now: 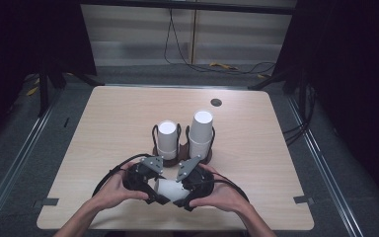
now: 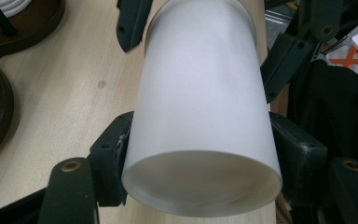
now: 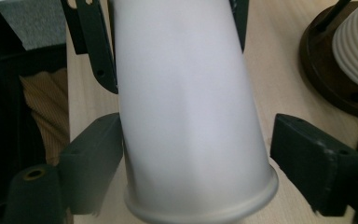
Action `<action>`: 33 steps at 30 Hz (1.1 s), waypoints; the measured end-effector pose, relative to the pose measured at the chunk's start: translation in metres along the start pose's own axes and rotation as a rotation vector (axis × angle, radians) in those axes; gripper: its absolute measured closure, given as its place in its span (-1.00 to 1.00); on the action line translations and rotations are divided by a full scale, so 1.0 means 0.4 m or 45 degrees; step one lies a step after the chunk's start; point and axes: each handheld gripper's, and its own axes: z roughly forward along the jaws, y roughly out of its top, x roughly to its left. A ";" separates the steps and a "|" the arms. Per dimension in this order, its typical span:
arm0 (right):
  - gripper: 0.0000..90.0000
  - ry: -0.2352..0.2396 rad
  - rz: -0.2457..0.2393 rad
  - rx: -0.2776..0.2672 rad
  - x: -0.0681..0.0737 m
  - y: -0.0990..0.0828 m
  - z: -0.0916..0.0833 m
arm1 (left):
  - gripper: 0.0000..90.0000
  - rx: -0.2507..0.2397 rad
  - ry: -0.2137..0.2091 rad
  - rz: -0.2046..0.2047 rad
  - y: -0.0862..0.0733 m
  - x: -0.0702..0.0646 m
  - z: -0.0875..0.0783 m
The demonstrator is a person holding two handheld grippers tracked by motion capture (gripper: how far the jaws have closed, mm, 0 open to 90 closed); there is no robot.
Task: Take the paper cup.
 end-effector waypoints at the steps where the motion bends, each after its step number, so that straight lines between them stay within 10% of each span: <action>1: -0.64 -0.001 0.006 -0.015 -0.002 -0.001 -0.003 | -0.28 -0.014 0.004 -0.003 -0.001 0.000 -0.001; 33: -0.69 -0.085 0.208 -0.301 -0.027 -0.092 -0.097 | -0.29 -0.167 0.026 -0.021 -0.034 0.019 -0.027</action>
